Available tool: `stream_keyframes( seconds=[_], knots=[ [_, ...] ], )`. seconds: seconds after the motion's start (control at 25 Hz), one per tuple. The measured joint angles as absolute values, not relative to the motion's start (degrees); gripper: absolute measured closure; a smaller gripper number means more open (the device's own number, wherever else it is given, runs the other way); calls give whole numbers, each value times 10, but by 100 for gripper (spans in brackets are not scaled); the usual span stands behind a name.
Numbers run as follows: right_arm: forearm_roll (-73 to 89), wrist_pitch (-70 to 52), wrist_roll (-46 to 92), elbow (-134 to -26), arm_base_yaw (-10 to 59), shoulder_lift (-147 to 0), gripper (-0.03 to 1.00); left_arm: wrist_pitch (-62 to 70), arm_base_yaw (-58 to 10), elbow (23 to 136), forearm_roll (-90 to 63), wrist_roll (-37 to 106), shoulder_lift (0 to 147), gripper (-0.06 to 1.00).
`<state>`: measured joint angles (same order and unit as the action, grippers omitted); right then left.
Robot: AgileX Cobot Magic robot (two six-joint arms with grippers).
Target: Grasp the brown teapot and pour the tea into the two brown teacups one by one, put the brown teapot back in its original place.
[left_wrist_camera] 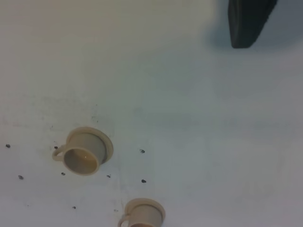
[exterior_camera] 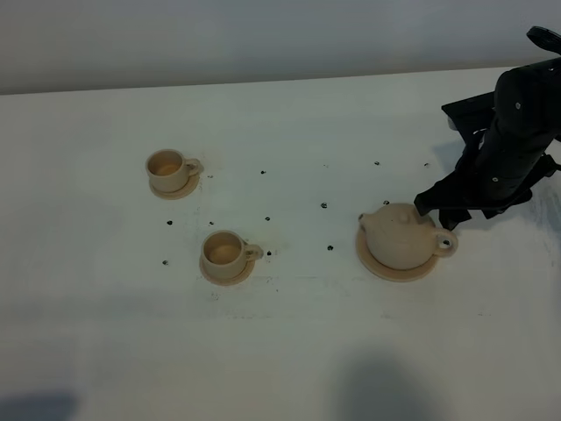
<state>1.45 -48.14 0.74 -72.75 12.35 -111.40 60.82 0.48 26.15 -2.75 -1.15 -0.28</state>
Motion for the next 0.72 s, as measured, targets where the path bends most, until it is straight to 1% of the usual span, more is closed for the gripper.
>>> stream_keyframes(
  seconds=[0.48, 0.72],
  knots=[
    [25, -529, 14, -727, 125, -1114, 43, 608, 5, 261, -28, -12, -3, 40],
    [38, -561, 41, -727, 125, -1114, 43, 608, 5, 261, -28, -12, -3, 40]
  ],
)
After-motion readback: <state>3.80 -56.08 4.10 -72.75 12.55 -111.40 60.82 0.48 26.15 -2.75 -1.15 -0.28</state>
